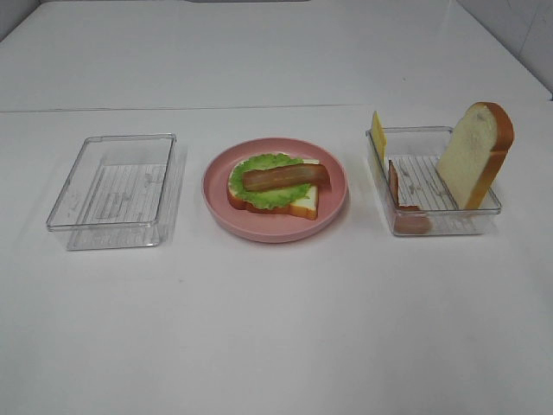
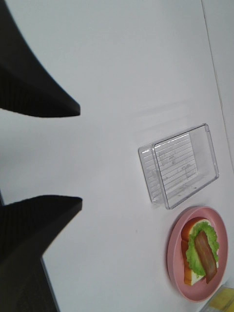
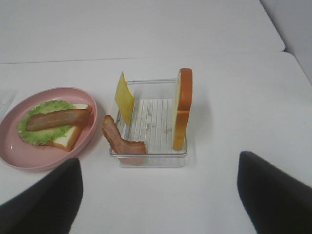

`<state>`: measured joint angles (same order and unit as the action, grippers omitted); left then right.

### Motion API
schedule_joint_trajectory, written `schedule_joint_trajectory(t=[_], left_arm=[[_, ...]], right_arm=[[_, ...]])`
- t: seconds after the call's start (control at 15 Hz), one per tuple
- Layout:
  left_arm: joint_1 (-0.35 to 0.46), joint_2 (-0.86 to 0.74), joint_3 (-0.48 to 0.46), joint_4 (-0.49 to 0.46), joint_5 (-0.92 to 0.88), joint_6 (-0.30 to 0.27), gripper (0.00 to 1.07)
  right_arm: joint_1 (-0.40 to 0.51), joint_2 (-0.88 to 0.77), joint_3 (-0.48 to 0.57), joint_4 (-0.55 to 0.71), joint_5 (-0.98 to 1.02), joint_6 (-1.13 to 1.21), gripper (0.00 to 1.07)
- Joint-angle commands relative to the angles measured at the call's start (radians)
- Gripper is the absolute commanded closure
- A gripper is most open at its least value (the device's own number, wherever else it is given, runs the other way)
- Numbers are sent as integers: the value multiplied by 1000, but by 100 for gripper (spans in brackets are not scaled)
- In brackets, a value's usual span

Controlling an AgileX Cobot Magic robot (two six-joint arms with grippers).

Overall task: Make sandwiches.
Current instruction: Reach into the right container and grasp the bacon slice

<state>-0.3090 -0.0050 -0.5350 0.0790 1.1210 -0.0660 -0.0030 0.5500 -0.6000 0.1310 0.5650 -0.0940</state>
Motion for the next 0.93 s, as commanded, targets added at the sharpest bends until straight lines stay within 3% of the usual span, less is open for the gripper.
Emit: schedule_joint_trajectory(t=[0.07, 0.53, 0.8, 0.93], left_arm=[[0, -10, 32, 4, -68, -3, 57], [0, -9, 37, 5, -75, -3, 57], [0, -9, 37, 5, -75, -3, 57], [0, -9, 37, 5, -75, -3, 57]], right_arm=[[-7, 178, -106, 13, 9, -2, 25], [-5, 717, -493, 102, 293, -78, 25], [-5, 912, -636, 170, 428, -94, 25], [8, 1022, -716, 178, 461, -93, 31]])
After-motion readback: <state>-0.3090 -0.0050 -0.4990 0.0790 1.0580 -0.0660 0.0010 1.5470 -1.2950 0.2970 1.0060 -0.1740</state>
